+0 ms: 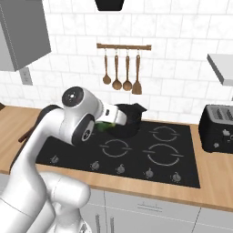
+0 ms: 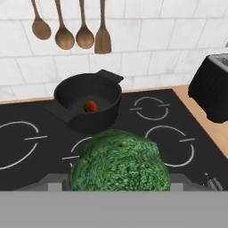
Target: Put the bell pepper and broccoli in the pot. Retrieve the spatula and lightly stir the vegetables in the pot.
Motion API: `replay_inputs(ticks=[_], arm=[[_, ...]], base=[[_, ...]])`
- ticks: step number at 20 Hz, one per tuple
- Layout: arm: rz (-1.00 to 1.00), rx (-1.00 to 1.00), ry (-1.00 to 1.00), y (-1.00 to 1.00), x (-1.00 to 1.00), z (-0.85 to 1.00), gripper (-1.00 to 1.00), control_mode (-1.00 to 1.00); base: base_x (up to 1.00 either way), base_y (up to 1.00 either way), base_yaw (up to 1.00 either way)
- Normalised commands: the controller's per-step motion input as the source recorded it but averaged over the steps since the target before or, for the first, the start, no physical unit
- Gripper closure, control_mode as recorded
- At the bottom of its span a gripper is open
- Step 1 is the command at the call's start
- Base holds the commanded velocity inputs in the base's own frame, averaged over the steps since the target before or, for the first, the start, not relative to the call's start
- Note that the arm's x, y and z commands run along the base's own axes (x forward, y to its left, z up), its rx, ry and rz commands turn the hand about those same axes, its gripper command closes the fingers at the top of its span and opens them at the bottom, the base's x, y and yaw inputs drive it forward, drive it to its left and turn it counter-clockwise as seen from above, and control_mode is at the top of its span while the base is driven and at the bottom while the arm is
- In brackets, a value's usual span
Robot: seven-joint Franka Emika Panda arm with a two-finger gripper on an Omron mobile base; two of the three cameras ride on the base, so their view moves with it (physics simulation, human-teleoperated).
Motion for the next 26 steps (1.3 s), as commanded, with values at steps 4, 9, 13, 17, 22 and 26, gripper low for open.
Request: replay_inputs(ticks=[4, 9, 13, 17, 22, 26], arm=[[0.06, -0.03, -0.07, 0.44, 0.14, 0.00, 1.00, -1.00], [0.07, 0.00, -0.01, 0.30, 0.17, 0.00, 1.00, -1.00], [0.05, 0.00, 0.13, 0.17, 0.46, 0.00, 1.00, -1.00], [0.04, 0.00, 0.25, 0.02, 0.65, 0.00, 1.00, -1.00], [0.00, 0.00, 0.27, 0.00, 0.62, 0.00, 1.00, -1.00], [0.00, 0.00, 0.10, 0.00, 0.43, 0.00, 1.00, -1.00]], base=[[0.00, 0.00, 0.00], [0.00, 0.00, 0.00], [0.00, 0.00, 0.00], [0.00, 0.00, 0.00], [0.00, 0.00, 0.00], [0.00, 0.00, 0.00]])
